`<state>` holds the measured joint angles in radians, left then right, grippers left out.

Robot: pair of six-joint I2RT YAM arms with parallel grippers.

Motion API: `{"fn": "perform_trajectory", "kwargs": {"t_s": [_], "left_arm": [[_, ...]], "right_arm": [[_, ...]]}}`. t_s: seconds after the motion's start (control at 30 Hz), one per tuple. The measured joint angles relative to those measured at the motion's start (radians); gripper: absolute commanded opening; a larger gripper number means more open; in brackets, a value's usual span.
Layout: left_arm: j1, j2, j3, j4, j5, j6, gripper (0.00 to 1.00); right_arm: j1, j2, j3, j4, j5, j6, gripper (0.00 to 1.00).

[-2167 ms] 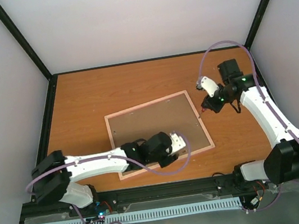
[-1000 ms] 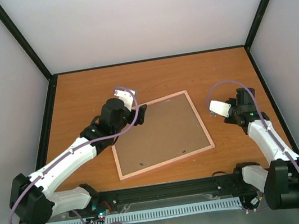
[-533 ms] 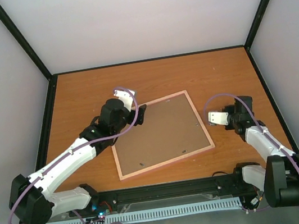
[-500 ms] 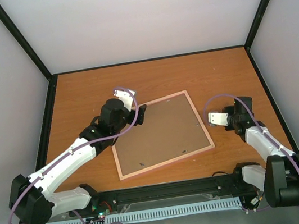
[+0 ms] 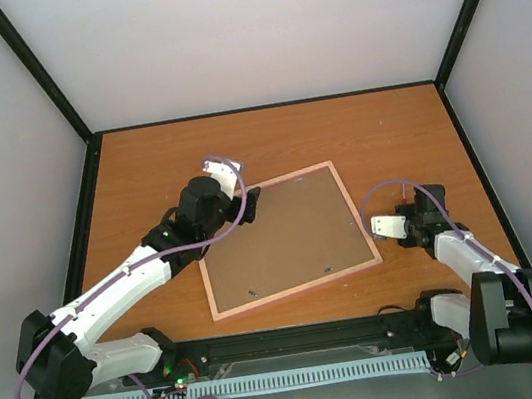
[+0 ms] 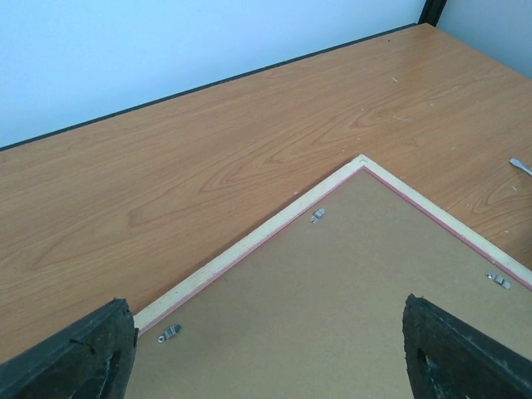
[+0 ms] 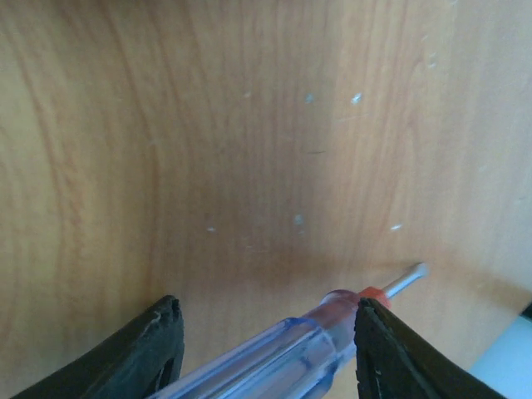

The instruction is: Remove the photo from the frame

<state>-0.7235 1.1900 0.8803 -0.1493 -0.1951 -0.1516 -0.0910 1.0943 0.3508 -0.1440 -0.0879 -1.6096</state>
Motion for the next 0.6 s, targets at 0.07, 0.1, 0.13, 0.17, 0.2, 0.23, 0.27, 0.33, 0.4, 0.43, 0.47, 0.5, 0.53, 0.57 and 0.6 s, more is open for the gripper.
{"fn": "perform_trajectory", "kwargs": {"t_s": [0.07,0.1,0.13,0.17,0.2,0.23,0.27,0.33,0.4,0.43,0.47,0.5,0.53,0.57,0.6], "left_arm": [[0.0,0.0,-0.001,0.0,0.0,0.003,0.86],[0.0,0.0,-0.001,0.0,0.0,0.004,0.86],[0.0,0.0,-0.001,0.0,0.0,0.004,0.86],[0.0,0.0,-0.001,0.0,0.0,0.005,0.86],[0.0,0.0,-0.001,0.0,0.0,0.005,0.86],[0.0,0.0,-0.001,0.0,0.0,0.005,0.86],[0.0,0.0,-0.001,0.0,0.0,0.005,0.86],[0.0,0.0,-0.002,0.0,0.0,0.005,0.86],[0.0,0.0,-0.002,0.0,0.0,0.005,0.86],[0.0,0.0,-0.002,0.0,0.0,0.005,0.86],[0.0,0.0,-0.002,0.0,0.0,0.005,0.86],[0.0,0.0,-0.002,0.0,0.0,0.005,0.86],[0.0,0.0,-0.002,0.0,0.0,0.005,0.86],[0.0,0.0,-0.002,0.0,0.0,0.006,0.86],[0.0,0.0,-0.002,0.0,0.0,0.006,0.86]], "right_arm": [[0.0,0.016,-0.001,-0.019,0.007,0.002,0.64],[0.0,0.019,0.0,-0.02,0.011,0.006,0.66],[0.0,0.021,0.002,-0.019,0.014,0.006,0.67],[0.0,0.022,0.006,-0.023,0.019,0.009,0.68],[0.0,0.025,0.011,-0.027,0.022,0.013,0.7],[0.0,0.028,0.019,-0.039,0.025,0.019,0.73],[0.0,0.031,0.03,-0.057,0.028,0.024,0.76],[0.0,0.034,0.059,-0.119,0.031,0.038,0.79],[0.0,0.033,0.086,-0.198,0.032,0.05,0.81],[0.0,0.03,0.105,-0.256,0.033,0.053,0.82],[0.0,0.026,0.12,-0.299,0.035,0.059,0.82],[0.0,0.018,0.141,-0.362,0.04,0.063,0.82],[0.0,0.008,0.159,-0.413,0.043,0.067,0.82],[0.0,-0.007,0.184,-0.479,0.046,0.074,0.82],[0.0,-0.023,0.208,-0.534,0.047,0.083,0.82]]}}
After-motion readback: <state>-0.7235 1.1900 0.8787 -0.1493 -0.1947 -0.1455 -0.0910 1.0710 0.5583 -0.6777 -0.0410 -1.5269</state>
